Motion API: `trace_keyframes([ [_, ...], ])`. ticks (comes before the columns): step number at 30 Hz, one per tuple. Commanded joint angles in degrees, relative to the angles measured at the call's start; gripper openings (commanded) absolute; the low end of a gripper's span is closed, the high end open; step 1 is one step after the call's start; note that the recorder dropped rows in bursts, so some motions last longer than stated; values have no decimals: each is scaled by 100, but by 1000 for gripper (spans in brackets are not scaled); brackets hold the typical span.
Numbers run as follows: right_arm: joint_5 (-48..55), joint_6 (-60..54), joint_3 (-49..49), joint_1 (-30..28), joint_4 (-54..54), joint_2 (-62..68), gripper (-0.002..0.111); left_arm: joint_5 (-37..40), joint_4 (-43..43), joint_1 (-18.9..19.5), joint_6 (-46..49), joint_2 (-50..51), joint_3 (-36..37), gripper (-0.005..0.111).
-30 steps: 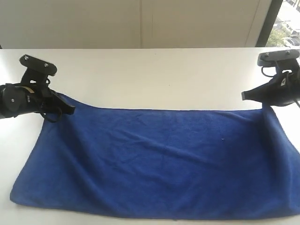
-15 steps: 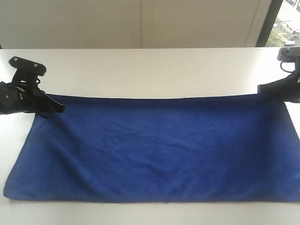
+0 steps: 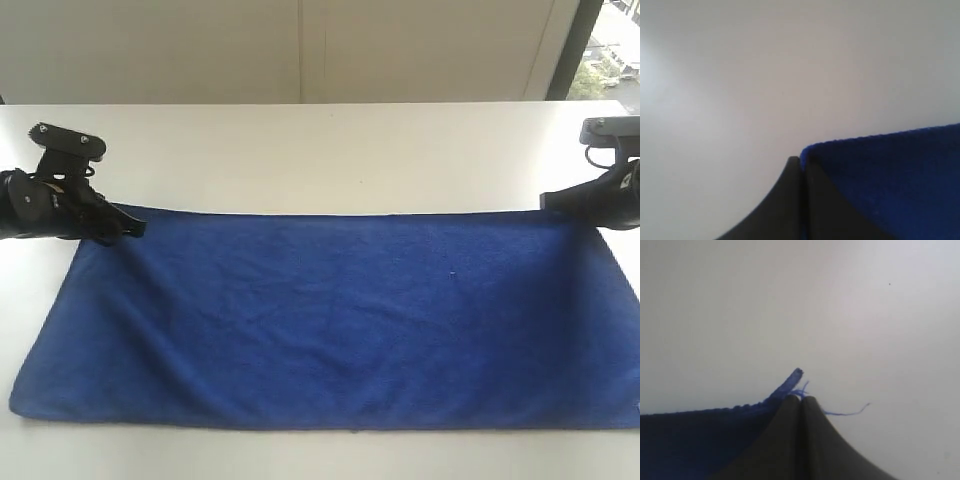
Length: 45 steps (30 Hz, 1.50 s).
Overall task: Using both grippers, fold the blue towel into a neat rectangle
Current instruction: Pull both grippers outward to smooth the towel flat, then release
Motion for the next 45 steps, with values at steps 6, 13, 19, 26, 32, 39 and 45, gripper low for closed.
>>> trace_keyframes([
  [6,27,35,-503,-47,3,15,0,187,-106,220,-56,16,-404,0],
  [13,-73,35,-503,-47,3,197,0,210,-106,302,-56,208,-456,0],
  [19,-300,35,-503,-47,3,325,0,46,-106,308,-56,218,-456,0],
  [26,-355,35,-503,-47,3,335,17,-120,-106,308,117,218,-456,6],
  [32,-418,7,-503,-47,3,335,48,-130,-84,308,168,218,-456,45],
  [39,-208,7,-503,-47,3,267,56,-130,-84,308,168,208,-456,78],
  [45,436,7,-503,-47,3,-197,56,-8,-84,308,168,-119,-456,78],
])
